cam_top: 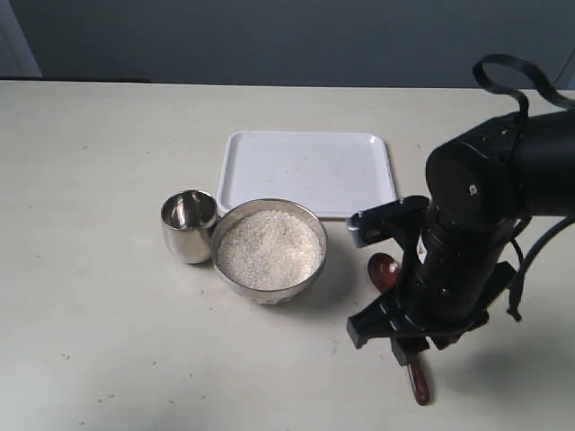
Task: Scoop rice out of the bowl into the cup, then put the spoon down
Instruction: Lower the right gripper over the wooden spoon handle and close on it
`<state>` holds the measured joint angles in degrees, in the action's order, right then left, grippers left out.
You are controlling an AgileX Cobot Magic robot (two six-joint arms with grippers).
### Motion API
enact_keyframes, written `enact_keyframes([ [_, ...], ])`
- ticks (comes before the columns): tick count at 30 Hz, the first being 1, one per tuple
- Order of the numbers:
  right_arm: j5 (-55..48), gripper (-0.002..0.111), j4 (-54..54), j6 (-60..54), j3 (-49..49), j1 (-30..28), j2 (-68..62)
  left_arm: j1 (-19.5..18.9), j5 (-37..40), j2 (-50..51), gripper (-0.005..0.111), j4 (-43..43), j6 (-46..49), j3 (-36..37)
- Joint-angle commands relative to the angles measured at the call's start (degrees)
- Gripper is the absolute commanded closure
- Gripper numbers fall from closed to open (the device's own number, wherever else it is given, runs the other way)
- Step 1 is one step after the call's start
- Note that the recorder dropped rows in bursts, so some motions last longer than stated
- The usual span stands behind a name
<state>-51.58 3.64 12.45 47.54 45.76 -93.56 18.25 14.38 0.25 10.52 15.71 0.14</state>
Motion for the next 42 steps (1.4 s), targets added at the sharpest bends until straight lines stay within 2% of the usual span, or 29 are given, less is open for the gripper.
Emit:
enact_keyframes([
  [1,4.1,0.062,-0.1,1.3,-3.5,0.0,0.0,0.2,-0.7,-0.2,0.106,-0.1,-0.1,-0.1],
  [10,11.7,0.062,0.8,1.3,-5.1,0.0,0.0,0.2,-0.7,-0.2,0.106,-0.1,-0.1,-0.1],
  [42,19.0,0.062,-2.4,4.1,-8.4,0.0,-0.4,0.2,-0.7,-0.2,0.106,-0.1,-0.1,-0.1],
])
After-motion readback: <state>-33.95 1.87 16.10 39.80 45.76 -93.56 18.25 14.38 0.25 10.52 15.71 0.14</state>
